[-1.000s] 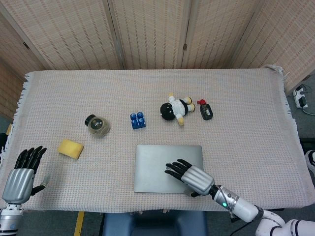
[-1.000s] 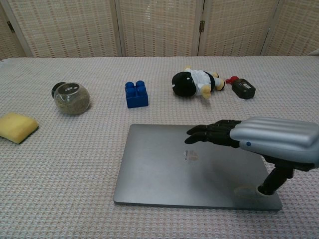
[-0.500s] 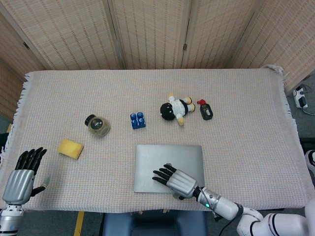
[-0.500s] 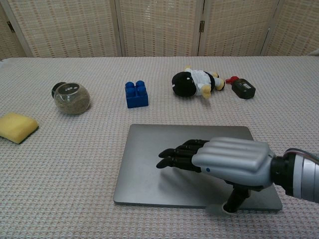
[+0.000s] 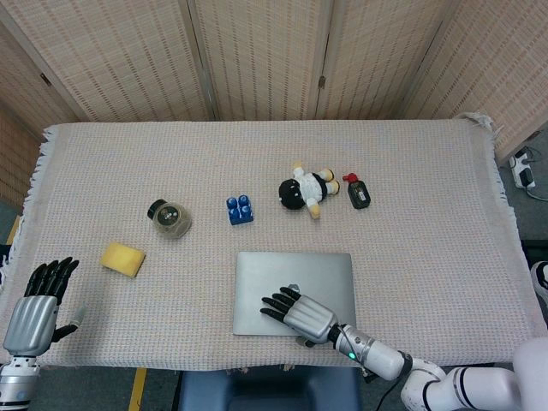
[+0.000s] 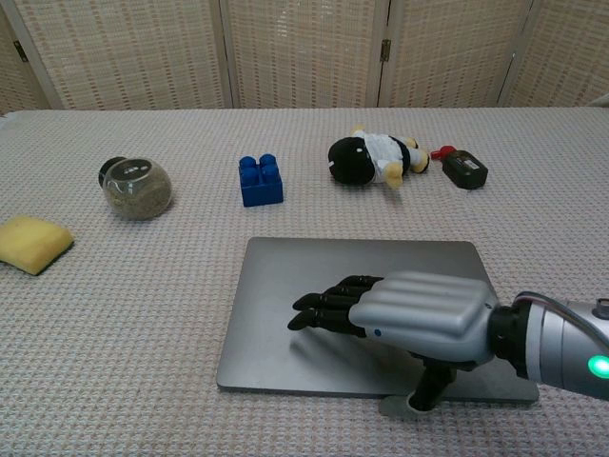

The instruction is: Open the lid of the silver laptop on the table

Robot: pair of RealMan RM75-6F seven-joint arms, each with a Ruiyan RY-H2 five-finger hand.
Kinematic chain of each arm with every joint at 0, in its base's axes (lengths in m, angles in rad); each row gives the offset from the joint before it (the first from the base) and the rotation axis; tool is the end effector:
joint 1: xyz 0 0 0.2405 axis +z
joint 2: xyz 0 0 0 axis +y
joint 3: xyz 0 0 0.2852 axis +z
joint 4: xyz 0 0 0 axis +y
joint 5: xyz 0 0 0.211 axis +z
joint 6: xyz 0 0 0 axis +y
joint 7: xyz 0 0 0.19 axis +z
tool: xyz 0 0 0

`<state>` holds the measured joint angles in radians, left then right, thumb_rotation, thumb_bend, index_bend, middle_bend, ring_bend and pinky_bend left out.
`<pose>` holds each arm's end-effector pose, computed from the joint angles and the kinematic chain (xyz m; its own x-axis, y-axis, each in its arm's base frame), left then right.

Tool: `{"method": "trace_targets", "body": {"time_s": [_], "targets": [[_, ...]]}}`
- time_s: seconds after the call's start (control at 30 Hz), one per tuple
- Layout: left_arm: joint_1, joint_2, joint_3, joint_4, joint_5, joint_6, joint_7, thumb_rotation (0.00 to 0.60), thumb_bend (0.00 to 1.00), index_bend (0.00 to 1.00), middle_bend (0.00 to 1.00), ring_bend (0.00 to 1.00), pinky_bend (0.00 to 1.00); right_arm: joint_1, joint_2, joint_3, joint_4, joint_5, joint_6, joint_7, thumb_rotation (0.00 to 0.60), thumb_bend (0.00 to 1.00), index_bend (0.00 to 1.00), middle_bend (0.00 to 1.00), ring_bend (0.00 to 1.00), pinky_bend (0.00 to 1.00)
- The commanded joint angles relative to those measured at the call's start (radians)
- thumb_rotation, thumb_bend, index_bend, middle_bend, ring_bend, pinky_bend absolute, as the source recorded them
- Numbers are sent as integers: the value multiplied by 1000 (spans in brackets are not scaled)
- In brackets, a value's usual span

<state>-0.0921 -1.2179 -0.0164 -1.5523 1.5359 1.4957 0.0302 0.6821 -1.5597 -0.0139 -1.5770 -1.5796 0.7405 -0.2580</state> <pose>-0.3352 0.2248 0.1345 0.3916 0.0237 0.9198 0.9193 -0.0514 -0.3901 -0.1441 -0.2759 -0.1093 0.6595 -0.3925 0.6411 -0.6231 -0.7625 0.1741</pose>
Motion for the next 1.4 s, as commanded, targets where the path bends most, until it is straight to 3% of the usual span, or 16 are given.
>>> {"method": "trace_targets", "body": {"time_s": [0.03,0.63,0.8,1.0,1.4], "targets": [[0,-3,0,6,-1,-1,-5,600,448,55,84,0,0,5,-6,2,7,8,4,-11,600,327,0,0,0,0],[-3,-15,-4,34,-7,-8,-24,600,448,55,85,0,0,26,3,6,-2,64,24,-64,600,330,0,0,0,0],[-6,-19,-6,40,-7,-10,-29,600,448,55,85,0,0,33,-3,8,3,72,31,-102,600,454,0,0,0,0],[-16,-32,-3,65,12,-13,-42,600,448,53,85,0,0,42,-6,19,-10,100,40,-184,600,596,0,0,0,0],[-78,-101,40,156,132,-51,-115,600,448,67,85,22,0,75,33,80,-110,259,70,-471,600,599,0,0,0,0]]}}
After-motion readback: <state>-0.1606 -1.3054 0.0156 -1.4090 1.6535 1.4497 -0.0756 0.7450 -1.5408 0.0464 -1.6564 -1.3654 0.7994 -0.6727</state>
